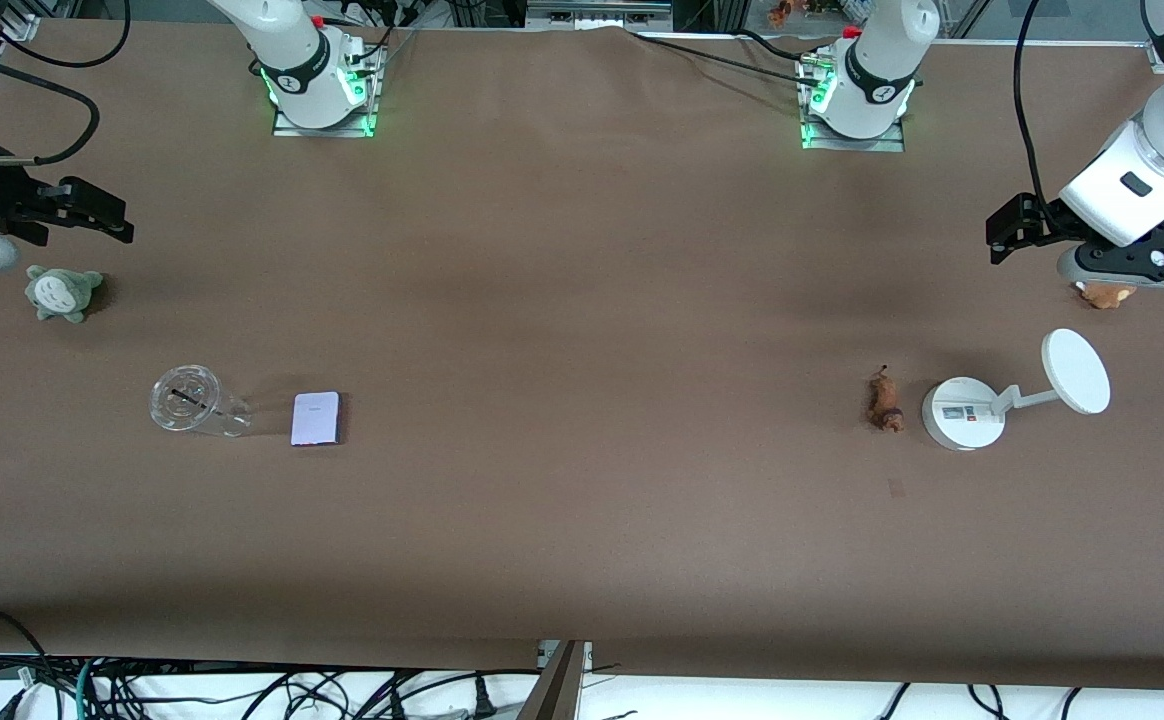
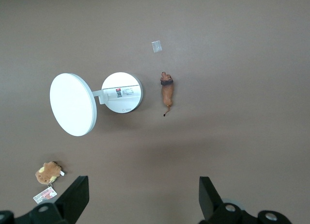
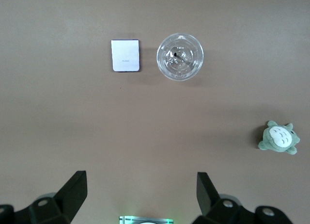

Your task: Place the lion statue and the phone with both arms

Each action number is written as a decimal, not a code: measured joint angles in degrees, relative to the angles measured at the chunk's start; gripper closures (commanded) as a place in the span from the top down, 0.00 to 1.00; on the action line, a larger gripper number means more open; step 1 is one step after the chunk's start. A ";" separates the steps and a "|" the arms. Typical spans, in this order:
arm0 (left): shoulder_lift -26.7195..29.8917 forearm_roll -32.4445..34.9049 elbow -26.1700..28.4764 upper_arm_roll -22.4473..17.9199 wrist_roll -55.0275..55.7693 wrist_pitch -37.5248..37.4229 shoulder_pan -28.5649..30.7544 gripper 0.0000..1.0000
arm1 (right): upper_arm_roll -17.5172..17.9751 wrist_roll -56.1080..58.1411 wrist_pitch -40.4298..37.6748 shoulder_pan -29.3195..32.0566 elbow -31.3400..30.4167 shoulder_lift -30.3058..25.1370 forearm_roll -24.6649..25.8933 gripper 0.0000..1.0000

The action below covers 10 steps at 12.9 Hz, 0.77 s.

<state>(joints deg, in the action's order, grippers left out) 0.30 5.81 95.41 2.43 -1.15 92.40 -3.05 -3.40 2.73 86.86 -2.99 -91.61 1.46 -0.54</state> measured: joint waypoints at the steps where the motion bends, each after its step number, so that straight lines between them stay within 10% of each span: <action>1: 0.00 0.00 0.00 0.00 0.00 0.00 0.00 1.00 | 0.00 -0.01 -0.22 0.03 0.09 0.03 0.00 1.00; 10: 0.00 0.00 0.00 0.00 0.00 0.00 0.00 1.00 | -0.01 -0.01 -0.55 0.50 1.08 0.53 0.02 1.00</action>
